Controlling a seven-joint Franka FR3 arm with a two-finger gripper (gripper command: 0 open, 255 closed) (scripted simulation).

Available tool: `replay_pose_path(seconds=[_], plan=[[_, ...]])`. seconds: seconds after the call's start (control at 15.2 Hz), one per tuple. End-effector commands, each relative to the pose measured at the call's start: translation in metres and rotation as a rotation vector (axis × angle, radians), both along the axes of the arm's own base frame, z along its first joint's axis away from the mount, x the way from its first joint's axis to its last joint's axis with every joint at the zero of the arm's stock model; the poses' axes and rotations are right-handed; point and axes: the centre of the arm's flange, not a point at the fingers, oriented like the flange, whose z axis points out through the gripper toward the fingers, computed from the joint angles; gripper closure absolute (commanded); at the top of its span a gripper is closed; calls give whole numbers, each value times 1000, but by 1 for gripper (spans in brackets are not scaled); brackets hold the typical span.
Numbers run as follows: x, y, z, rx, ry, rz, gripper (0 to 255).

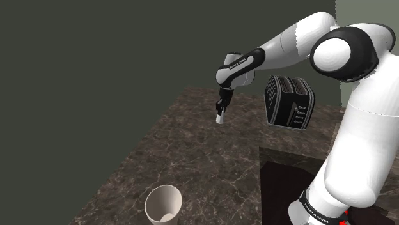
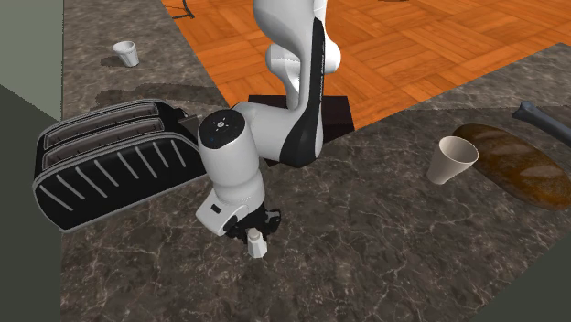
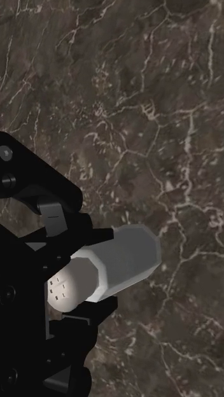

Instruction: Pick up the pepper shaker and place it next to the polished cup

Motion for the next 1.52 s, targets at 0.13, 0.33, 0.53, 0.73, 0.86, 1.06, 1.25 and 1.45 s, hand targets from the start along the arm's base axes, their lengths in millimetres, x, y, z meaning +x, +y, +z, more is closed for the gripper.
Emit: replay_pose_path(seconds=[0.13, 0.33, 0.53, 0.73, 0.86, 1.06, 1.25, 1.45], plan=[[0, 0, 0, 0, 0, 0, 255], [0, 0, 0, 0, 0, 0, 255], [0, 0, 16, 0, 0, 0, 255], [0, 0, 31, 0, 0, 0, 255], [0, 0, 42, 0, 0, 0, 255], [0, 0, 58, 0, 0, 0, 255], [0, 0, 74, 0, 0, 0, 255], [0, 0, 89, 0, 0, 0, 255]])
